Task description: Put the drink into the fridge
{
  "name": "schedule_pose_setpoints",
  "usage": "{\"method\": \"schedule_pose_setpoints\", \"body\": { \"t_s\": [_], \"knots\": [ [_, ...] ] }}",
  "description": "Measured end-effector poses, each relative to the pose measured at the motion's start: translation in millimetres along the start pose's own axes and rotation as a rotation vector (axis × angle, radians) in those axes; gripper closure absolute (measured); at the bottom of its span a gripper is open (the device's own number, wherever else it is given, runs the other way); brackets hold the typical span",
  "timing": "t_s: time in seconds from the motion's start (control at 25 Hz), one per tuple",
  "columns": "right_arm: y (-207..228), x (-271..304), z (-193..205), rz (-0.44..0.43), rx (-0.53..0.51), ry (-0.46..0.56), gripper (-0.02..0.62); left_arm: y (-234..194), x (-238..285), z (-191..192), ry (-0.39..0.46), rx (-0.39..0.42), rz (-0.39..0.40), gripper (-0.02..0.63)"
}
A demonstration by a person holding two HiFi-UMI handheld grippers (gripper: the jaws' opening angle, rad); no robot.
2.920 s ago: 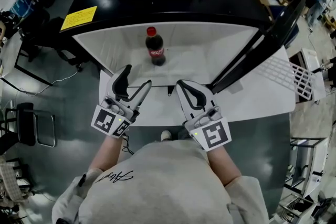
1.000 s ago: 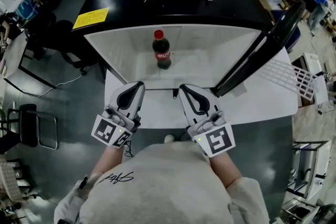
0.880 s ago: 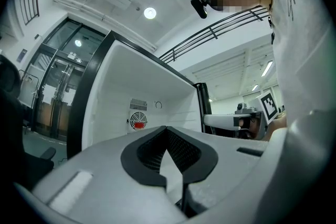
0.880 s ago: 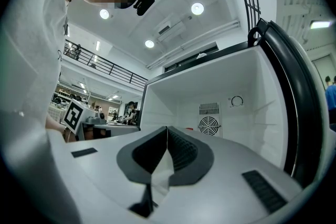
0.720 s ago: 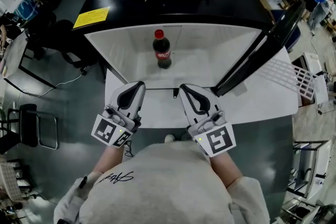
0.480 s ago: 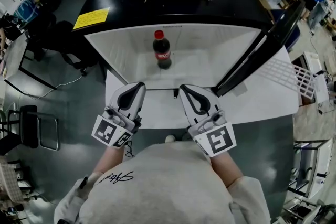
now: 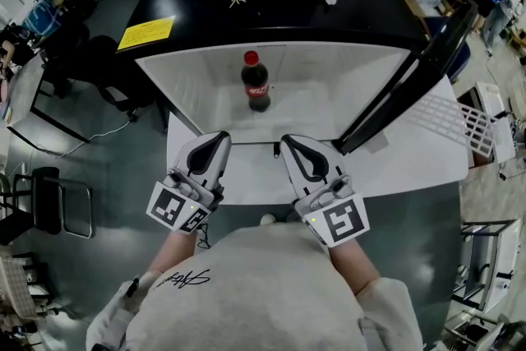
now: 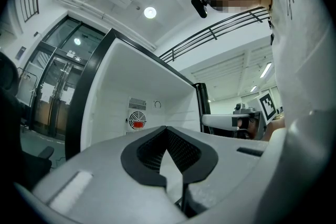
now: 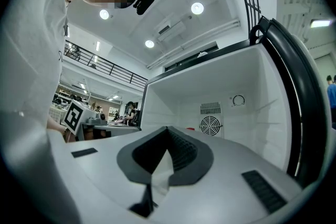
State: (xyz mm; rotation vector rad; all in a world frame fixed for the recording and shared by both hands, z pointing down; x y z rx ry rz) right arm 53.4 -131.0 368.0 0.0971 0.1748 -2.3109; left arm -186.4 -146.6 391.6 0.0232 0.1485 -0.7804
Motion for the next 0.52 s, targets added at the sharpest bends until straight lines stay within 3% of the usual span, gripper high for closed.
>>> {"method": "schedule_pose_setpoints", "body": {
  "t_s": [0.52],
  "knots": [
    [1.3,-1.8,-1.2,0.011,-0.02,0.017,0.584,4.6,1.6,1.4,-0.003,-0.001,0.011,0.603]
  ]
}}
Point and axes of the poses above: the fingertips, and each gripper's own axes: x forward along the fingers, y to its right, z out of its underside, the point moved 10 cm from there along -x, backward along the fingers, and after that the axes turned 2 degrees about -x, right-handed, at the moved point
